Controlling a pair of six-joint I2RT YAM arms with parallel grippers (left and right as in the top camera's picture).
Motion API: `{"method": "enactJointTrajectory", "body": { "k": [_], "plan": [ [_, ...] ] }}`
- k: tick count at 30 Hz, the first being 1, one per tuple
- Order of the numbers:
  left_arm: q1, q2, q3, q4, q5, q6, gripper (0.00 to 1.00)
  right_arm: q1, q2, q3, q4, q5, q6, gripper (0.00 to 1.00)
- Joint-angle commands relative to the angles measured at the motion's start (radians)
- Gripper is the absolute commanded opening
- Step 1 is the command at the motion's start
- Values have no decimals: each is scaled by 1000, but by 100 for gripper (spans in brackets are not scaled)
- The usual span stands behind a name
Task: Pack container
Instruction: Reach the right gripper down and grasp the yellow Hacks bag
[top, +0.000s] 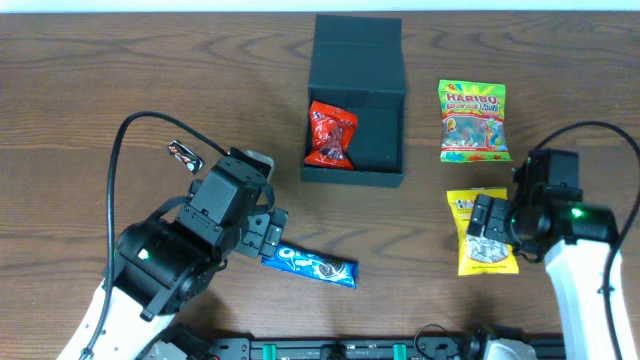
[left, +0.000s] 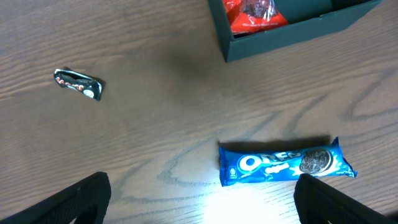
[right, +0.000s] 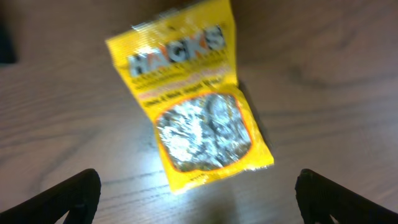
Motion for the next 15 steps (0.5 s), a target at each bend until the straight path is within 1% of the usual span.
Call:
{"method": "enactJointTrajectory", "body": {
  "k": [1, 2, 5, 9, 12, 15],
  "plan": [
    [1, -5, -2, 6, 1, -5, 95, -52, 27, 17, -3, 18, -18, 99],
    [1, -5, -2, 9, 1, -5, 95, -50, 27, 17, -5, 3, -26, 99],
    [1, -5, -3, 19, 1, -5, 95, -49, 29, 17, 31, -103, -223, 99],
    [1, -5, -3, 24, 2, -5, 95, -50, 79, 17, 100, -106, -385, 99],
    [1, -5, -3, 23, 26, -5, 95, -51, 134, 17, 135, -107, -368, 99],
    [1, -5, -3, 23, 28, -5, 95, -51, 227, 17, 146, -120, -347, 99]
  ]
}}
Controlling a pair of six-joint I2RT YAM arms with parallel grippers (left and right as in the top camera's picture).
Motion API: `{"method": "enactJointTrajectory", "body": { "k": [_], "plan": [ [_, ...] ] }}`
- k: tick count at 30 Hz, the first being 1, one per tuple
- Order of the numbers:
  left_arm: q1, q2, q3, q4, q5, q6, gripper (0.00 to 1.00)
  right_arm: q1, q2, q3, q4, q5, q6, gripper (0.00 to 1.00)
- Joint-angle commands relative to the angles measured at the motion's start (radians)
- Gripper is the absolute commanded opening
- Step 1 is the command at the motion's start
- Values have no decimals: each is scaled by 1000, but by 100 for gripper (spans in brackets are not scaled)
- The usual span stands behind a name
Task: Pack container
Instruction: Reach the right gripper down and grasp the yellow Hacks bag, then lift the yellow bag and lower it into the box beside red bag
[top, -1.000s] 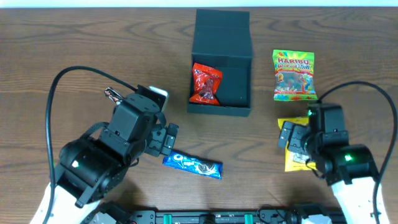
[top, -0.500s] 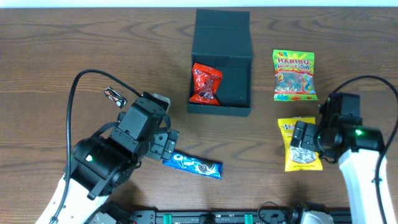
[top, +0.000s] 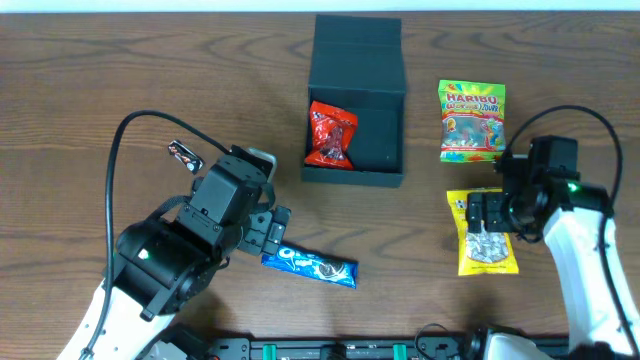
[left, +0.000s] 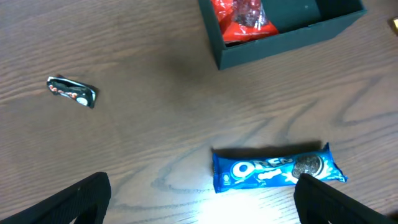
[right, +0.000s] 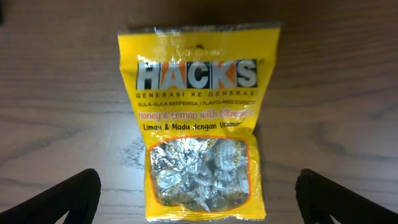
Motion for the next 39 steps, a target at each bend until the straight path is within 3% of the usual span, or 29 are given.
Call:
{"method": "enactJointTrajectory", "body": {
  "k": [1, 12, 39],
  "plan": [
    [1, -5, -2, -3, 7, -4, 95, -8, 70, 16, 20, -22, 26, 99],
    [1, -4, -2, 11, 6, -3, 95, -7, 211, 14, 27, -26, 61, 99],
    [1, -4, -2, 12, 7, -4, 95, -6, 217, -76, 143, -28, 158, 99]
  ]
}}
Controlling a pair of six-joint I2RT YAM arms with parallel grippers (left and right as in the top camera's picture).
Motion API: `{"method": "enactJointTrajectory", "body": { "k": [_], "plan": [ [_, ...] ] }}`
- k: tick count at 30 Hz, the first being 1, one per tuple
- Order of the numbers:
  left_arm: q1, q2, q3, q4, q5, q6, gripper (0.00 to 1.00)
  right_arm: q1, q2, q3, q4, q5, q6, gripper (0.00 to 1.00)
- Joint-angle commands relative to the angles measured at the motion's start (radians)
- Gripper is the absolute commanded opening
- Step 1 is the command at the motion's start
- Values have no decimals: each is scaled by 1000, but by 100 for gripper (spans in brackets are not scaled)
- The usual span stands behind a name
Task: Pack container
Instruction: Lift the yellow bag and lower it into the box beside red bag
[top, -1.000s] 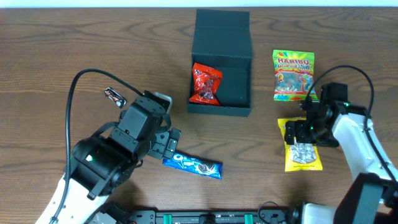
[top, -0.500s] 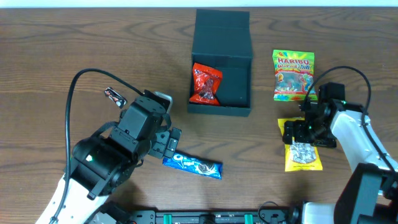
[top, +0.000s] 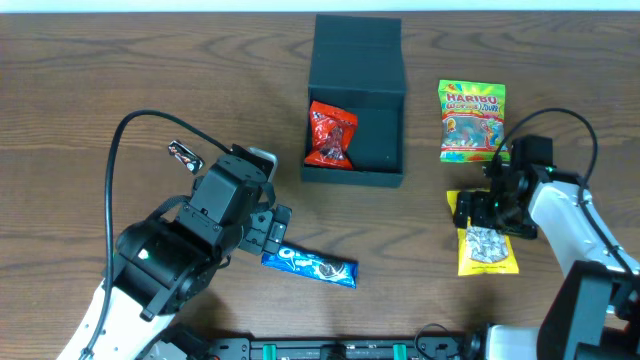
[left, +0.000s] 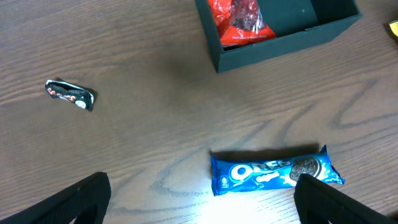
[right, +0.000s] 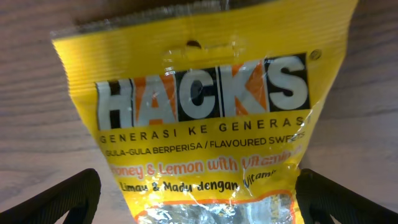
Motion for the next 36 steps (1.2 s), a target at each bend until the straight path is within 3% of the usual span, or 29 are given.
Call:
{"method": "enactJointTrajectory", "body": {
  "k": [1, 6, 12, 19, 24, 30, 36],
  "plan": [
    [1, -4, -2, 0, 4, -4, 95, -6, 2, -33, 16, -4, 21, 99],
    [1, -4, -2, 1, 4, -4, 95, -6, 2, -34, 23, 4, 21, 88],
    [1, -4, -2, 1, 4, -4, 95, -6, 2, -34, 31, 3, 21, 56],
    [1, -4, -2, 1, 4, -4, 95, -6, 2, -34, 45, 2, 36, 32],
    [1, -4, -2, 2, 4, -4, 95, -6, 1, -24, 51, -5, 48, 6],
    [1, -4, -2, 2, 4, -4, 95, -6, -37, 7, 24, -14, 82, 1],
    [1, -4, -2, 2, 3, -4, 95, -5, -211, 86, -60, -203, 85, 1]
  ]
}}
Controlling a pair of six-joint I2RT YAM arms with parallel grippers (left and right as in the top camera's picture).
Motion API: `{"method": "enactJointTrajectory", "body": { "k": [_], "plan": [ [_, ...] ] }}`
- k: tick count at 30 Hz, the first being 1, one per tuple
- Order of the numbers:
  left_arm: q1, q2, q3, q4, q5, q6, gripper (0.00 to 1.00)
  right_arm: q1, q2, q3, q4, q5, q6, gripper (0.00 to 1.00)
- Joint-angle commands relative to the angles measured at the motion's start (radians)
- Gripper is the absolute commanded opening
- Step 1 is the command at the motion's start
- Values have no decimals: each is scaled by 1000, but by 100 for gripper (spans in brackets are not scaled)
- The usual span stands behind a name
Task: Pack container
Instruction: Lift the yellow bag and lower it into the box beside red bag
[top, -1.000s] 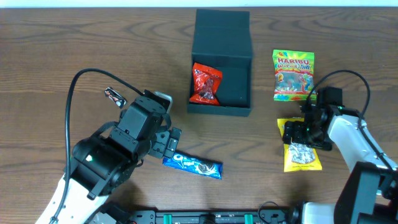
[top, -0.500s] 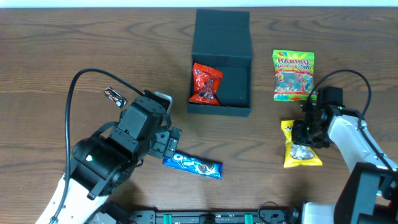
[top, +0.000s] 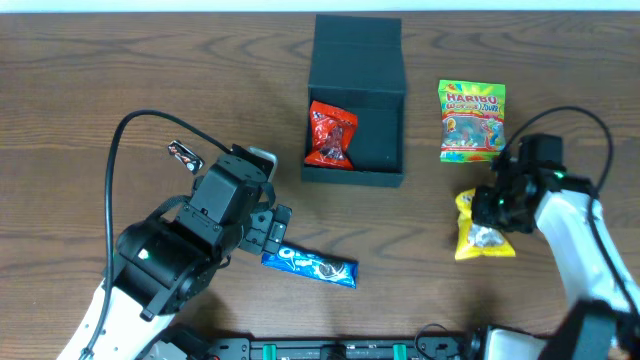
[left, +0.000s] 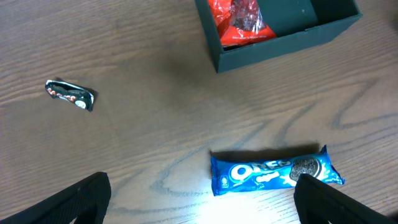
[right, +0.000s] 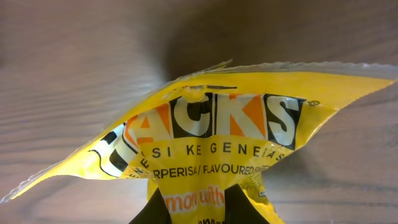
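Note:
The dark box (top: 385, 95) stands open at the table's back middle with a red snack bag (top: 331, 133) in its left side. My right gripper (top: 497, 207) is shut on the yellow Hacks bag (right: 211, 134), whose top end is pinched and lifted off the table (top: 483, 237). The blue Oreo pack (left: 275, 170) lies flat in front of the box (left: 280, 28), just ahead of my left gripper (left: 199, 214), which is open and holds nothing.
A Haribo bag (top: 473, 121) lies flat right of the box, just behind my right gripper. A small dark wrapped candy (top: 184, 153) (left: 69, 94) rests at the left. A black cable (top: 118, 160) arcs over the left arm.
My right gripper has shut on the top of the Hacks bag, and that end is now raised and crumpled. The left arm and Oreo pack have not moved.
My right gripper was open above the flat Hacks bag, then squared over it, then low over its top edge. It is shut on the bag now. The left gripper shifted slightly early on and has stayed open by the Oreo pack.

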Motion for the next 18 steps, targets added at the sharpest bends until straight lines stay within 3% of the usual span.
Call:
{"method": "enactJointTrajectory", "body": {
  "k": [1, 9, 18],
  "plan": [
    [1, -4, -2, 2, 3, -4, 95, -3, -114, 66, -22, -131, 29, 1],
    [1, -4, -2, 0, 3, -4, 95, 161, -341, 165, -77, -131, 349, 1],
    [1, -4, -2, 0, 4, -4, 95, 501, -233, 268, 37, -21, 597, 1]
  ]
}}
